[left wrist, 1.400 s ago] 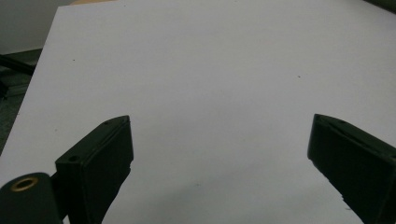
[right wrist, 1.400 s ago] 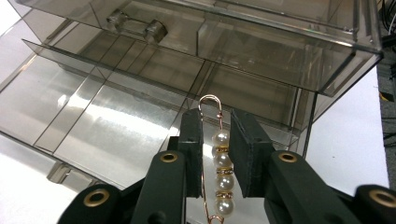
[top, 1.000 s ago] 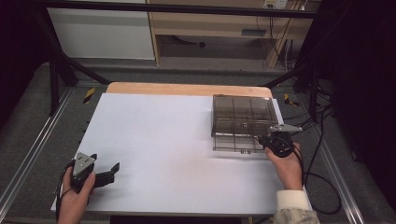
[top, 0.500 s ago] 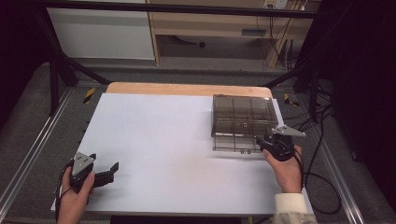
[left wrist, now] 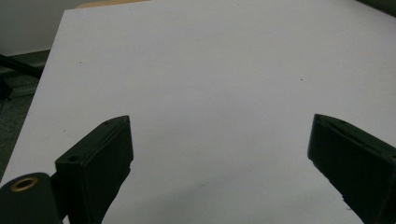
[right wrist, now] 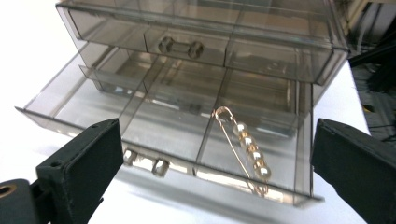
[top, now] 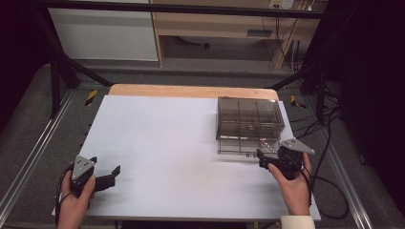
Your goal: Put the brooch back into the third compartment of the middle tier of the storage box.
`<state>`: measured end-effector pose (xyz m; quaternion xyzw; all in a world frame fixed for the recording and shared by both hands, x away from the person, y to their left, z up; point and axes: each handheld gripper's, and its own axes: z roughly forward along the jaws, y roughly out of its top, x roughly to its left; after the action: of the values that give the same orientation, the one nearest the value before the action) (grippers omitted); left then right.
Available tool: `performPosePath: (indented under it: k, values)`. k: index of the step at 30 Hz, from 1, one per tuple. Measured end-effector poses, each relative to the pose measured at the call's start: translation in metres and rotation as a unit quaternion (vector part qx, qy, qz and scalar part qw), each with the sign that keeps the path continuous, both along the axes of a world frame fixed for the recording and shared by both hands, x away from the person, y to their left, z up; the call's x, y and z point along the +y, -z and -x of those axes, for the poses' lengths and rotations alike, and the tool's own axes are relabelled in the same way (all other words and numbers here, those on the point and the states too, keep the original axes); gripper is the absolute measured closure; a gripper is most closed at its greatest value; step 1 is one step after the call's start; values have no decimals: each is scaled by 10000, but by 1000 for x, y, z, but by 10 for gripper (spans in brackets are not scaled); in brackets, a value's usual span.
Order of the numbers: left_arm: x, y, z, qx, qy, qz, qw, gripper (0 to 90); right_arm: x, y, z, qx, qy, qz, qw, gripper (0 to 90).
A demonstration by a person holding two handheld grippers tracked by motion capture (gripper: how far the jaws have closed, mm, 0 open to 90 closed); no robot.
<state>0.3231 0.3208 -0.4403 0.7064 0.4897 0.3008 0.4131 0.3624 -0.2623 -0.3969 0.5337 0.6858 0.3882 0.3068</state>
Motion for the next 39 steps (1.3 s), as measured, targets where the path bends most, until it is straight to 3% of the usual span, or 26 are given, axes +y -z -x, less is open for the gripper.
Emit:
performPosePath:
  k: [5, 9, 10, 11, 12, 17, 19, 21, 22, 23, 24, 25, 26, 27, 29, 30, 39]
  values:
    - [0, 0, 0, -32, -11, -34, 10000, 67, -1, 4, 9, 52, 90, 25, 9999, 30]
    - [0, -1, 0, -51, -42, -14, 10000, 67, -4, 11, 24, 260, 11, -81, 9996, 42]
    - [-1, -1, 0, -36, -19, -45, 10000, 67, -3, 17, 29, 483, 17, 16, 9988, 55]
    - [-2, -1, 0, -15, -2, -53, 10000, 67, -3, 17, 29, 483, 17, 16, 9988, 55]
    - [-2, -1, 1, -23, 3, -48, 10000, 67, -1, 23, 33, 698, 2, 43, 9976, 76]
    - [-1, -2, 2, -51, -4, -20, 10000, 67, 5, 27, 34, 874, -159, 133, 9960, 103]
    - [-1, -2, 1, -48, -1, -13, 10000, 67, 7, 28, 32, 887, -175, 168, 9958, 151]
    - [0, -1, 0, -39, 3, -27, 10000, 67, 8, 29, 31, 916, -226, 159, 9954, 270]
    - [0, -1, 0, -39, 3, -27, 10000, 67, 8, 29, 31, 916, -226, 159, 9954, 270]
    - [0, -1, 0, -31, -1, -15, 10000, 67, 10, 30, 30, 911, -325, 113, 9952, 357]
    - [0, -1, 0, -31, 2, -11, 10000, 67, 10, 30, 30, 911, -325, 113, 9952, 357]
    - [1, -1, 1, -45, 3, 3, 10000, 67, 13, 30, 29, 873, -348, 189, 9954, 445]
    - [1, -1, 1, -45, 3, 3, 10000, 67, 13, 30, 29, 873, -348, 189, 9954, 445]
    - [1, -1, 1, -42, -3, -6, 10000, 67, 15, 31, 28, 830, -426, 267, 9953, 531]
    - [1, -2, 1, -48, -10, -8, 10000, 67, 16, 31, 28, 828, -434, 264, 9953, 565]
    - [1, -2, 1, -56, -12, 6, 10000, 67, 17, 32, 28, 772, -473, 310, 9954, 645]
    - [0, -1, 0, -38, -17, -15, 10000, 67, 16, 37, 25, 664, -451, 271, 9964, 821]
